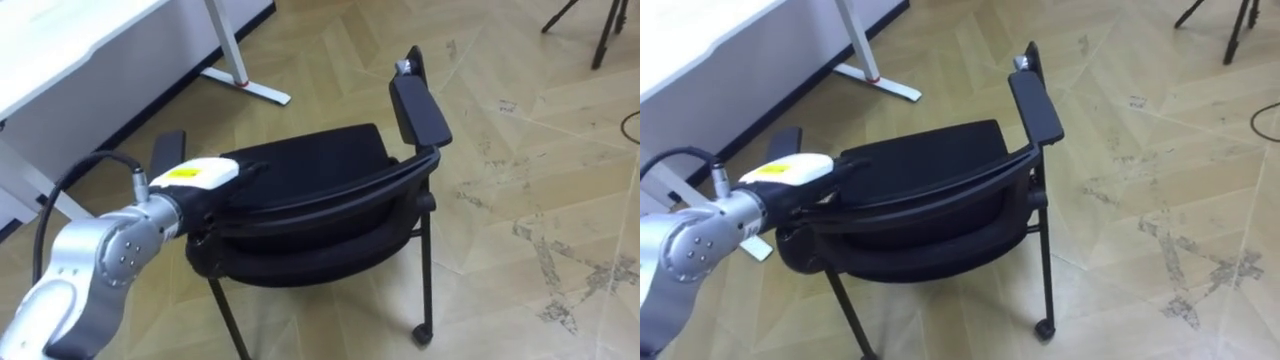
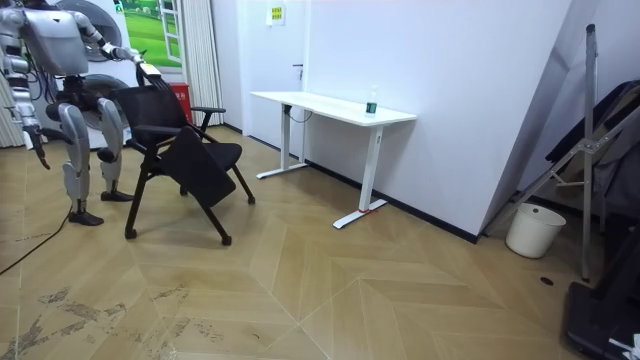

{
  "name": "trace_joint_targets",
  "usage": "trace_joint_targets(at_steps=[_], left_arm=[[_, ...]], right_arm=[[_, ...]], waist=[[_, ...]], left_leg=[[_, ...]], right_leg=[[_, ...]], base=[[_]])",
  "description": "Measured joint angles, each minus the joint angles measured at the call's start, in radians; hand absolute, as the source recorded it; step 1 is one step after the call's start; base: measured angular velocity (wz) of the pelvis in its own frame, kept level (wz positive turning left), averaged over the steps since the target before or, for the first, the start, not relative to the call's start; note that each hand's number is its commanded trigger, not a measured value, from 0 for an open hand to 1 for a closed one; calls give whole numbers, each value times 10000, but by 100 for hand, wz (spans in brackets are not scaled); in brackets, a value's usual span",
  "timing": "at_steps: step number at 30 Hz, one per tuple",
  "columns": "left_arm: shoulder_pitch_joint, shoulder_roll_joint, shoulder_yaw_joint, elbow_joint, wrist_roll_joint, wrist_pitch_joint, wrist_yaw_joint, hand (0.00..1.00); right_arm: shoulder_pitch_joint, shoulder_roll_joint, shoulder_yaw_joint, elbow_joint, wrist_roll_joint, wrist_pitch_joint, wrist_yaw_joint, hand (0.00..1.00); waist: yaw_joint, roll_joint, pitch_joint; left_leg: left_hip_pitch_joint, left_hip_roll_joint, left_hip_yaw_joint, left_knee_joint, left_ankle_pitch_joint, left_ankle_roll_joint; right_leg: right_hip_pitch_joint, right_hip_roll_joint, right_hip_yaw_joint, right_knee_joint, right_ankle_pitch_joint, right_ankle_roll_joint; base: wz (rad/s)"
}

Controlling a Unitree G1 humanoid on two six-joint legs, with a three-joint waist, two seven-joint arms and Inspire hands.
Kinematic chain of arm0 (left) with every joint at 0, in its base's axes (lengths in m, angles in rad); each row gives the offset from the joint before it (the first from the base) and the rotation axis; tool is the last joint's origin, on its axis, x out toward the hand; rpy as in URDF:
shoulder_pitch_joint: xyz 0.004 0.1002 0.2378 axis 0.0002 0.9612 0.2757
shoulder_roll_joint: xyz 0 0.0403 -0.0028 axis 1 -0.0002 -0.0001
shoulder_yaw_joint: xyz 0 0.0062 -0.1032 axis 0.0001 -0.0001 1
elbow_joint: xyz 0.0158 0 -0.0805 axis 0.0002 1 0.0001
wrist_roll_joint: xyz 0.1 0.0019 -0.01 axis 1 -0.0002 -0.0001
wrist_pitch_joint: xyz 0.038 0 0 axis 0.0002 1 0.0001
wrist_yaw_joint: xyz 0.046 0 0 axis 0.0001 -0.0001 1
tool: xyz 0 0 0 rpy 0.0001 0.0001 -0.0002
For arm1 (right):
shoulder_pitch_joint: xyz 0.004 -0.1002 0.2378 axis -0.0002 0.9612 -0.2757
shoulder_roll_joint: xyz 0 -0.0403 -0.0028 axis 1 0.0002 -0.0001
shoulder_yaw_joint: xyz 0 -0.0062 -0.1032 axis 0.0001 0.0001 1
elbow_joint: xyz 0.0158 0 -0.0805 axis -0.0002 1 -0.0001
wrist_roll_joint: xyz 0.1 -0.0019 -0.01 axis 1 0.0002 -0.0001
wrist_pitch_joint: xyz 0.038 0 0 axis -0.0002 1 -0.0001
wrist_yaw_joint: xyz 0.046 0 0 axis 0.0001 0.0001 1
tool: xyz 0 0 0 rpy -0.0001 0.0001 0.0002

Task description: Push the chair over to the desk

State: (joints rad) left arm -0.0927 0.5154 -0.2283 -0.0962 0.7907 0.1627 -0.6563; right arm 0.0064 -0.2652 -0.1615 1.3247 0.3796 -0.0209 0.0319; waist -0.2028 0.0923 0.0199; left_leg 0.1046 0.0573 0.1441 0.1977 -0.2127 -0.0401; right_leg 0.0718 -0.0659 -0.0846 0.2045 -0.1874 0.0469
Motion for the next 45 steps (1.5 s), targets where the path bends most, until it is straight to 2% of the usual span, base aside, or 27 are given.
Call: trace_joint_targets(at_steps=[2,5,7,20,21,22,23,29,36,40,43,45], left_arm=[[0,-47,-2,364,57,17,77,0],[-1,-271,0,906,71,36,563,0],[-4,-340,-2,1046,261,62,801,0],[-7,-687,-5,1618,461,300,1346,0],[-7,-717,-5,1674,462,298,1435,19],[-7,-730,-5,1699,461,296,1473,86],[-7,-757,-5,1733,461,290,1538,100],[-8,-776,-8,1811,451,269,1659,100],[-60,-775,-2,1845,504,366,1797,100],[-60,-769,-27,1792,570,188,2089,100],[-54,-770,-118,1792,765,-117,2443,100],[-29,-771,-129,1795,766,-128,2523,100]], right_arm=[[2,3,-1,1,-9,0,-74,0],[47,2,-6,6,-8,2,-83,0],[59,2,-109,5,-7,17,-158,0],[8,6,-179,-87,76,233,-396,0],[-37,5,-180,-99,76,232,-444,0],[-55,5,-180,-109,76,232,-457,0],[-59,6,-179,-165,77,231,-474,0],[-61,7,-178,-453,100,231,-535,0],[-55,19,-180,-459,88,231,-532,0],[20,37,-182,-453,74,240,-561,0],[-22,55,-180,-454,73,240,-525,0],[-43,55,-180,-459,71,239,-519,0]], waist=[[-95,-70,8],[-181,-215,-43],[-221,-289,-38],[-359,-304,-39],[-363,-304,-39],[-363,-305,-39],[-365,-305,-39],[-371,-334,-48],[-389,-464,-45],[-346,-478,-79],[-291,-503,-89],[-295,-504,-93]], left_leg=[[23,-1,-19,-9,0,0],[65,0,1,-24,0,0],[92,1,58,-26,0,0],[296,1,192,-67,0,0],[297,1,192,-67,0,0],[297,1,192,-67,0,0],[297,1,191,-67,0,0],[306,1,190,-76,0,0],[289,2,186,-79,0,0],[249,1,185,-80,0,0],[218,1,179,-81,0,0],[219,1,180,-81,0,0]], right_leg=[[27,0,-1,-1,0,0],[36,4,27,0,0,0],[44,3,48,-2,0,0],[142,12,195,-2,-2,3],[142,12,196,-4,-2,4],[142,12,194,-5,-3,5],[142,11,192,-6,-4,6],[159,11,179,19,-4,6],[145,15,178,-27,-5,8],[123,15,180,-21,-4,7],[105,14,160,-20,-4,7],[104,15,161,-17,-4,7]], base=[[0],[-2],[-4],[-3],[0],[0],[0],[0],[0],[0],[1],[0]])
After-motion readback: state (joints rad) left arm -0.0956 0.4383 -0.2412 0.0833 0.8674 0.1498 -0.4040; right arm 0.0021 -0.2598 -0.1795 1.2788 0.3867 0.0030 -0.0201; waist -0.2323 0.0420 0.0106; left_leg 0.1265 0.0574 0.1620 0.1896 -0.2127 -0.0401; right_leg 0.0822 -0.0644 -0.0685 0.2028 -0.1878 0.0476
